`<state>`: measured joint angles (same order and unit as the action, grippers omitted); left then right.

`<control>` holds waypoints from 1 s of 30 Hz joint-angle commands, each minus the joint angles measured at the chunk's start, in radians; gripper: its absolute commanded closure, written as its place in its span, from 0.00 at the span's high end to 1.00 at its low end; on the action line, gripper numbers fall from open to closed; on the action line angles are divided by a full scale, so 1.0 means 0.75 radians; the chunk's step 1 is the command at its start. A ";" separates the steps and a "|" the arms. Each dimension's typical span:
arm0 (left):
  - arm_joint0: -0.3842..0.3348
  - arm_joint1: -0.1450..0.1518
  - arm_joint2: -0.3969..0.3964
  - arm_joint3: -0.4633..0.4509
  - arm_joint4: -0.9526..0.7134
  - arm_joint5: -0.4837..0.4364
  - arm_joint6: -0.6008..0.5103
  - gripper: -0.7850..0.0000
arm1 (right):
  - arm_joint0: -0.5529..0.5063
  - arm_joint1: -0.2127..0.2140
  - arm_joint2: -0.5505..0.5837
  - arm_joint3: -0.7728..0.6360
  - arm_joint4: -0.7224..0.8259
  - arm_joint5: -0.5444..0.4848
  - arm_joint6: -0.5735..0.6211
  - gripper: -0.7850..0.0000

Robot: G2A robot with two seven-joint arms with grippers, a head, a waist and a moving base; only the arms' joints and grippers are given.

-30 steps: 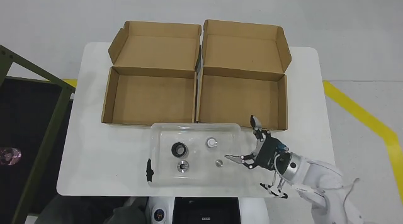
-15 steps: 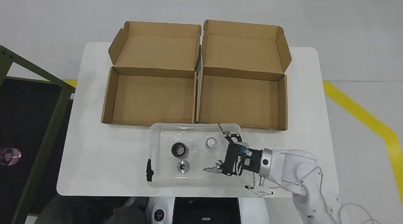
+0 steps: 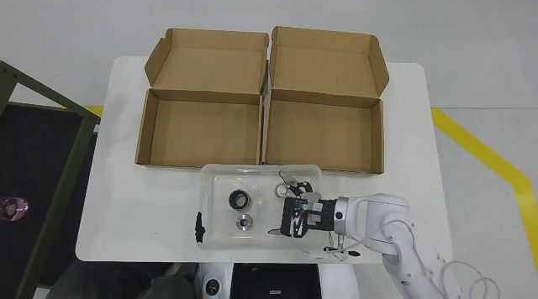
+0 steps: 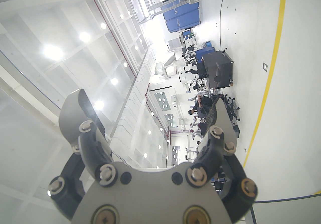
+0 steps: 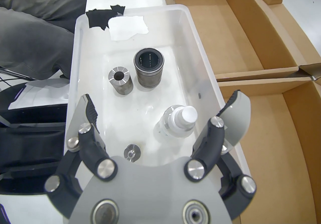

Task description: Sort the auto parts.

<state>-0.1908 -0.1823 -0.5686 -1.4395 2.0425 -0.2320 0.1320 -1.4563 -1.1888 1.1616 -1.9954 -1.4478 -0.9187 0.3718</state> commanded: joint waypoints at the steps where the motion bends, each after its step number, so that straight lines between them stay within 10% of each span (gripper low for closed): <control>1: 0.000 0.000 0.000 0.000 0.000 0.000 0.000 1.00 | 0.003 0.003 -0.005 0.007 -0.001 0.005 0.014 1.00; 7: 0.000 0.000 0.000 0.000 0.000 0.000 0.000 1.00 | 0.021 0.008 -0.018 0.045 -0.002 0.039 0.033 0.98; 15: 0.000 0.000 0.000 0.000 0.000 0.000 0.000 1.00 | 0.059 0.013 -0.035 0.097 -0.003 0.079 0.062 0.50; 22: 0.000 0.000 0.000 0.000 0.000 0.000 0.000 1.00 | 0.095 0.015 -0.067 0.108 -0.037 0.112 0.094 0.29; 25: 0.000 0.000 0.000 0.000 0.000 0.000 0.000 1.00 | 0.109 0.015 -0.084 0.103 -0.021 0.118 0.078 0.00; 30: 0.000 0.000 0.000 0.000 0.000 0.000 0.000 1.00 | 0.122 0.016 -0.094 0.074 0.030 0.120 0.039 0.00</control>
<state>-0.1908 -0.1823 -0.5686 -1.4395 2.0425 -0.2320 0.1320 -1.3661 -1.1771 1.0922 -1.9321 -1.4366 -0.8281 0.4104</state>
